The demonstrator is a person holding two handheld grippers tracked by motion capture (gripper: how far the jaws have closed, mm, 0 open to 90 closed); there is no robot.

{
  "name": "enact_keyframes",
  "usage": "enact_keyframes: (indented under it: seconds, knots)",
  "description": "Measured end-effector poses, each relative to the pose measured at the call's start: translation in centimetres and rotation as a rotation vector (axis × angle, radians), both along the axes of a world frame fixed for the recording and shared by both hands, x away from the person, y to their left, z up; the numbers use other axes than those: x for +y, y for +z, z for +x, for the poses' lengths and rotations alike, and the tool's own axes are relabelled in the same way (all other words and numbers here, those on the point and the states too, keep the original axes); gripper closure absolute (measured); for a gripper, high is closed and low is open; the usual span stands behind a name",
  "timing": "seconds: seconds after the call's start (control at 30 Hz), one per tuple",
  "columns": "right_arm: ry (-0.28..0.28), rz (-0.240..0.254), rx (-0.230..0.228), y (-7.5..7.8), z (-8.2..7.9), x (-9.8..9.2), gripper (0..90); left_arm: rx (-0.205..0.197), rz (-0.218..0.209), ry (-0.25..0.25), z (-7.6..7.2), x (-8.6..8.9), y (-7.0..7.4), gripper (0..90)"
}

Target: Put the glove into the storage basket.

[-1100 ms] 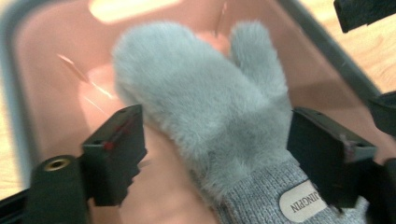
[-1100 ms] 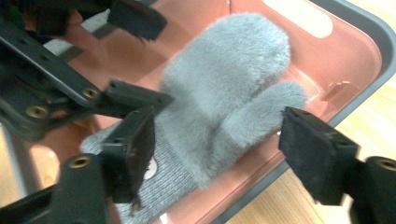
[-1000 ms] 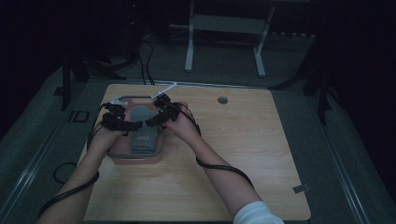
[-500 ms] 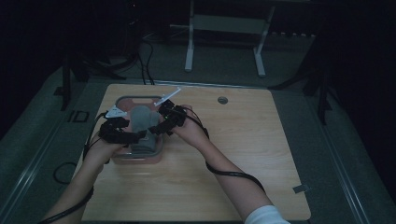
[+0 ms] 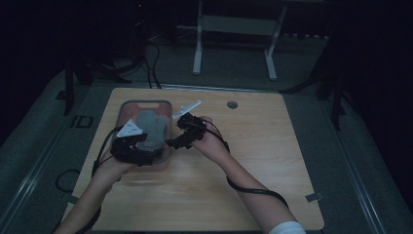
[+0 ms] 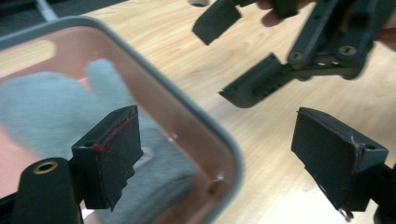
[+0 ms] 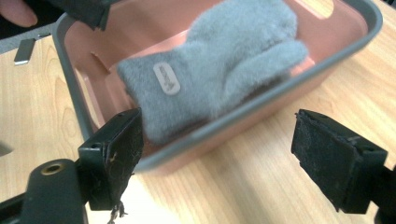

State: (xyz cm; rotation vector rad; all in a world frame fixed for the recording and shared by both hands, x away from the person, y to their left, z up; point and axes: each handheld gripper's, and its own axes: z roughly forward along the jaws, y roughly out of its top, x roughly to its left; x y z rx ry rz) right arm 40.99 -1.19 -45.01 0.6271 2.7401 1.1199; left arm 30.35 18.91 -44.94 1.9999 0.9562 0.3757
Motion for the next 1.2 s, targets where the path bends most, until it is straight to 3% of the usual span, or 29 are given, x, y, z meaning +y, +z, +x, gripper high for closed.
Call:
enact_keyframes:
  seconds: [0.3, 0.6, 0.63, 0.9, 1.2]
  knots:
    - [-0.015, -0.004, -0.007, -1.6, -1.4, -3.6, 16.9, 0.002, -0.026, -0.107, -1.9, -2.7, -1.3, 16.3]
    - [-0.018, -0.002, -0.005, -3.6, -2.5, -6.0, 16.8, 0.042, -0.015, -0.188, -2.5, -5.0, -3.7, 16.3]
    - [-0.006, 0.004, 0.006, -4.5, -2.8, -6.6, 16.5, 0.043, -0.019, -0.208, -2.6, -5.5, -4.4, 16.3]
    - [0.02, 0.012, 0.013, -7.0, -3.5, -8.3, 15.5, 0.079, -0.015, -0.245, -2.9, -6.9, -6.8, 16.3]
    - [0.024, 0.013, 0.016, -8.5, -3.8, -9.8, 15.9, 0.092, -0.025, -0.268, -3.2, -7.6, -8.0, 16.3]
